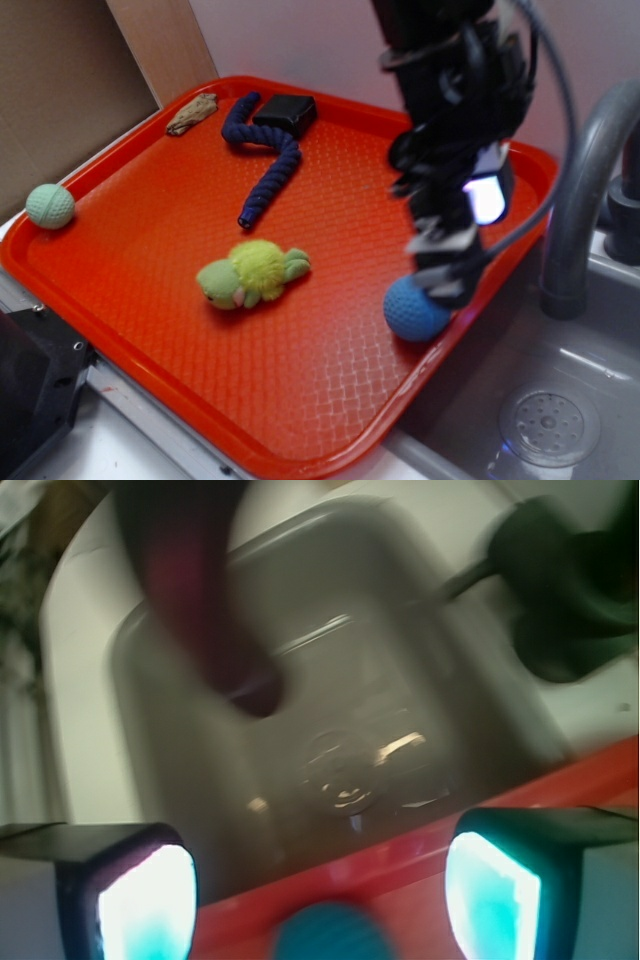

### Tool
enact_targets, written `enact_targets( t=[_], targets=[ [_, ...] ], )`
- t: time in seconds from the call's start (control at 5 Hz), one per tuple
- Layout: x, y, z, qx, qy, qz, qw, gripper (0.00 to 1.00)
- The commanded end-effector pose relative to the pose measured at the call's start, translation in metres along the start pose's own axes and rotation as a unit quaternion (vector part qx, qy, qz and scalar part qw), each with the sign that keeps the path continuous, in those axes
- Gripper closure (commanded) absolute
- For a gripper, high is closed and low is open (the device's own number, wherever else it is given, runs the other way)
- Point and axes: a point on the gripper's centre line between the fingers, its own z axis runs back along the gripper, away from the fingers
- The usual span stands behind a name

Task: Grab the blue ball.

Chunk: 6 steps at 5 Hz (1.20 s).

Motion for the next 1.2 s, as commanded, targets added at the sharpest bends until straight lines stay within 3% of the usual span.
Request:
enact_targets(
  t=[0.0,0.2,0.4,0.8,1.0],
  targets=[
    [-0.035,-0.066,0.059,0.103,0.013,0.017,0.994,0.00],
    [-0.056,-0.061,0.051,0.108,0.038,0.034,0.993,0.00],
    [-0.065,-0.048,0.025,0.102,0.035,0.015,0.994,0.00],
    [-0.049,-0.023,0.000,0.069,0.020,-0.010,0.997,0.00],
    [-0.049,-0.011,-0.018,0.069,0.034,-0.019,0.997,0.00]
  ],
)
